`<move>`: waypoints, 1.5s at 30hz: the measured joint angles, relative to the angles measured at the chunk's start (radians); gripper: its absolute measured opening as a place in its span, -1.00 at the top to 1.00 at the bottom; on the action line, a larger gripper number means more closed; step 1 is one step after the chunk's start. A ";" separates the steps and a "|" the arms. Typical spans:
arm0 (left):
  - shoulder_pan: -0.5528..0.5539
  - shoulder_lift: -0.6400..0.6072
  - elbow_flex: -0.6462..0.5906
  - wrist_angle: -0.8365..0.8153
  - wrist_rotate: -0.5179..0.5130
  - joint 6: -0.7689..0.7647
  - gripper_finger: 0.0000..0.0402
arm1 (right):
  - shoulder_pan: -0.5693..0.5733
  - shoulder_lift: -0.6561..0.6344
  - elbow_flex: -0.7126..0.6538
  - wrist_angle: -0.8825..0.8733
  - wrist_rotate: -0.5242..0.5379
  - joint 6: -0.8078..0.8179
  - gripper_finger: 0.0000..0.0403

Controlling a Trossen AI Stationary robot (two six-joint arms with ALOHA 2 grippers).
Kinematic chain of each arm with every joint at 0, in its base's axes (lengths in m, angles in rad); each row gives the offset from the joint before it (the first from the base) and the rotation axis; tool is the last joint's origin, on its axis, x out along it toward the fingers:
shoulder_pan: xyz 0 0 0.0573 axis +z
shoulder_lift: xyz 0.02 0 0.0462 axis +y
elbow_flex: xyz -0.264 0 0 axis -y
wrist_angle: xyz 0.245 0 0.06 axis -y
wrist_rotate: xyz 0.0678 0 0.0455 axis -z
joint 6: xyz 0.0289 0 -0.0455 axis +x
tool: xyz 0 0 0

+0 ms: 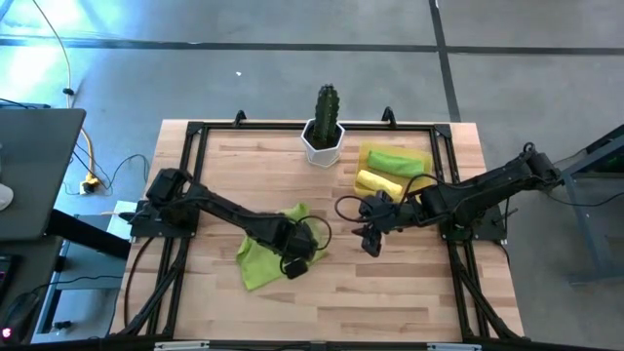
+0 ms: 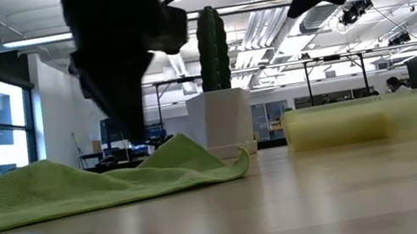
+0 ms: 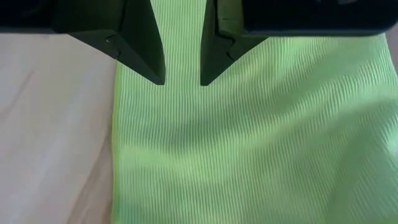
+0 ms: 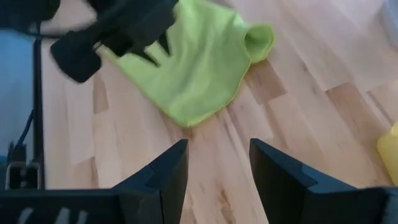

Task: Roll microfiber towels into tight, uniform cylinder then place into a basket
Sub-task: Roll the light green towel

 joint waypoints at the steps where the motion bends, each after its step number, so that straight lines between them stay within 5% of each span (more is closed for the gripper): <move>1: -0.007 0.000 0.000 -0.021 0.011 0.000 0.54 | 0.000 0.001 0.000 0.010 0.016 0.004 0.20; 10: -0.098 0.000 0.000 -0.233 -0.024 -0.001 0.54 | 0.020 0.087 0.000 0.101 0.052 -0.015 0.20; 28: -0.163 0.093 -0.001 -0.125 -0.075 -0.158 0.54 | 0.119 0.393 0.000 0.374 0.098 -0.262 0.20; 45: 0.015 0.147 0.002 0.264 -0.089 0.123 0.54 | 0.220 0.200 0.000 0.017 0.208 -0.172 0.20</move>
